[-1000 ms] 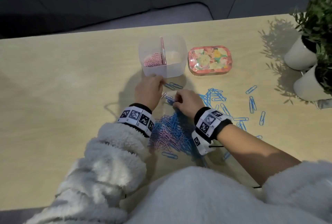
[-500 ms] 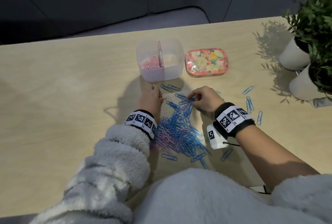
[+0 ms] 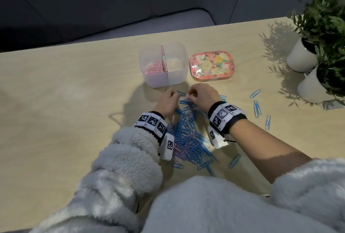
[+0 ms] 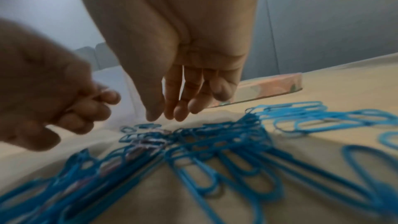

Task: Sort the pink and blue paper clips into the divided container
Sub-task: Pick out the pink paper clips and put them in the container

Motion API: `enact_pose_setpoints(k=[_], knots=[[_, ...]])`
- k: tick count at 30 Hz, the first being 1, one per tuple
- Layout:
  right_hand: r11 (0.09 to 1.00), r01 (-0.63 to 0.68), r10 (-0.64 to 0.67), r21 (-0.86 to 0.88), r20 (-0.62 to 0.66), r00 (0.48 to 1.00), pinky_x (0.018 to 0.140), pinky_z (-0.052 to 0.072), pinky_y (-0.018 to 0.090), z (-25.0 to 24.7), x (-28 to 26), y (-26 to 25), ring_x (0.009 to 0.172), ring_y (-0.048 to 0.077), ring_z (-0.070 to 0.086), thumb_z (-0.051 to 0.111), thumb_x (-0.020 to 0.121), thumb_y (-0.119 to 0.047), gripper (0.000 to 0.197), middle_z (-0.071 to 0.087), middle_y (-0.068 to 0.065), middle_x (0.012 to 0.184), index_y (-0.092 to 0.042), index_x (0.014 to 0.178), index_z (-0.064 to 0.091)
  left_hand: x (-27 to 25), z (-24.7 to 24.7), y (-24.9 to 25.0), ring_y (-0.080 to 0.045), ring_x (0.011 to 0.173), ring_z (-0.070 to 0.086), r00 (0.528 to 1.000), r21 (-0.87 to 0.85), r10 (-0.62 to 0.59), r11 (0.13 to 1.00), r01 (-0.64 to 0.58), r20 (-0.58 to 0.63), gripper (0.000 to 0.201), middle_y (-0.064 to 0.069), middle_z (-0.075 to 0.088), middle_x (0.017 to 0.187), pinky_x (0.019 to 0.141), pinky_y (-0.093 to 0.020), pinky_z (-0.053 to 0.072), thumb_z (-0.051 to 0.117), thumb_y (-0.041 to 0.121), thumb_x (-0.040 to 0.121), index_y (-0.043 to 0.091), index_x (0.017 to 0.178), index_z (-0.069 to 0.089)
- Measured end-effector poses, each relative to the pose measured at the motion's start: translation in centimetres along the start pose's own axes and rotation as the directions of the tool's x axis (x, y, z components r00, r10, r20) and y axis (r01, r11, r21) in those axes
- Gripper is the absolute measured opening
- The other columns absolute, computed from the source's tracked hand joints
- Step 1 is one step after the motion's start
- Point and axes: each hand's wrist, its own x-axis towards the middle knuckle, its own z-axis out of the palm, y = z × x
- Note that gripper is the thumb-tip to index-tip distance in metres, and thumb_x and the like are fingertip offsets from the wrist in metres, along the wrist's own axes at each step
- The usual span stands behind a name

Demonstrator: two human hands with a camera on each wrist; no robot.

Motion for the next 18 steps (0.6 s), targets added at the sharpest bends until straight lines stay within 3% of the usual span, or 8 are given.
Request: enact_pose_setpoints(k=[3, 5, 9, 11, 15, 18], knots=[[0.999, -0.033, 0.032, 0.033, 0.038, 0.999, 0.077, 0.045, 0.034, 0.7, 0.5, -0.2, 0.094, 0.030, 0.060, 0.060, 0.084, -0.019, 0.005, 0.066, 0.010, 0.099, -0.014, 0.086, 0.059, -0.2, 0.5, -0.3, -0.020, 0.070, 0.053, 0.993, 0.116, 0.081, 0.989, -0.091, 0.088, 0.021, 0.002, 0.051, 0.069, 0.066, -0.032, 0.045, 0.050, 0.029, 0.091, 0.020, 0.074, 0.044], [0.994, -0.067, 0.061, 0.087, 0.065, 0.996, 0.077, 0.045, 0.035, 0.6, 0.8, 0.0, 0.093, 0.030, 0.060, 0.058, 0.083, -0.013, 0.005, 0.065, 0.009, 0.095, -0.016, 0.079, 0.056, -0.2, 1.0, -0.4, -0.022, 0.075, 0.056, 0.979, 0.237, 0.133, 0.957, -0.168, 0.154, 0.016, -0.002, 0.057, 0.078, 0.073, -0.036, 0.047, 0.051, 0.030, 0.091, 0.017, 0.082, 0.048], [0.998, -0.058, 0.057, 0.030, 0.026, 0.998, 0.072, 0.040, 0.032, 0.3, 0.7, 0.8, 0.091, 0.029, 0.058, 0.052, 0.085, -0.011, 0.006, 0.062, 0.008, 0.099, -0.014, 0.083, 0.057, 0.6, 1.9, 0.0, -0.031, 0.095, 0.057, 0.929, 0.543, 0.311, 0.753, -0.370, 0.202, 0.018, -0.014, 0.062, 0.101, 0.082, -0.044, 0.047, 0.044, 0.019, 0.095, 0.005, 0.098, 0.055], [0.999, -0.038, 0.038, 0.008, -0.017, 0.999, 0.071, 0.040, 0.032, 0.2, 0.6, 1.3, 0.090, 0.029, 0.058, 0.053, 0.086, -0.011, 0.006, 0.062, 0.008, 0.099, -0.012, 0.087, 0.059, 0.9, 2.3, 0.2, -0.031, 0.102, 0.056, 0.912, 0.624, 0.342, 0.668, -0.405, 0.226, 0.018, -0.014, 0.062, 0.106, 0.084, -0.045, 0.048, 0.047, 0.021, 0.093, 0.007, 0.100, 0.057], [0.998, -0.045, 0.046, 0.033, -0.031, 0.998, 0.074, 0.044, 0.033, -0.3, 0.5, 2.3, 0.093, 0.029, 0.060, 0.055, 0.087, -0.015, 0.007, 0.066, 0.009, 0.100, -0.013, 0.085, 0.062, 1.0, 2.7, 0.4, -0.029, 0.107, 0.053, 0.896, 0.687, 0.339, 0.578, -0.440, 0.287, 0.020, -0.012, 0.060, 0.109, 0.084, -0.041, 0.046, 0.056, 0.022, 0.088, 0.011, 0.103, 0.061], [0.998, -0.046, 0.046, -0.038, -0.005, 0.999, 0.076, 0.046, 0.036, -0.5, 0.2, 2.4, 0.094, 0.031, 0.060, 0.052, 0.089, -0.015, 0.012, 0.064, 0.011, 0.102, -0.008, 0.089, 0.063, 1.0, 2.6, 0.1, -0.029, 0.106, 0.054, 0.901, 0.683, 0.347, 0.594, -0.425, 0.259, 0.017, -0.012, 0.061, 0.107, 0.083, -0.042, 0.048, 0.052, 0.020, 0.090, 0.009, 0.100, 0.061]])
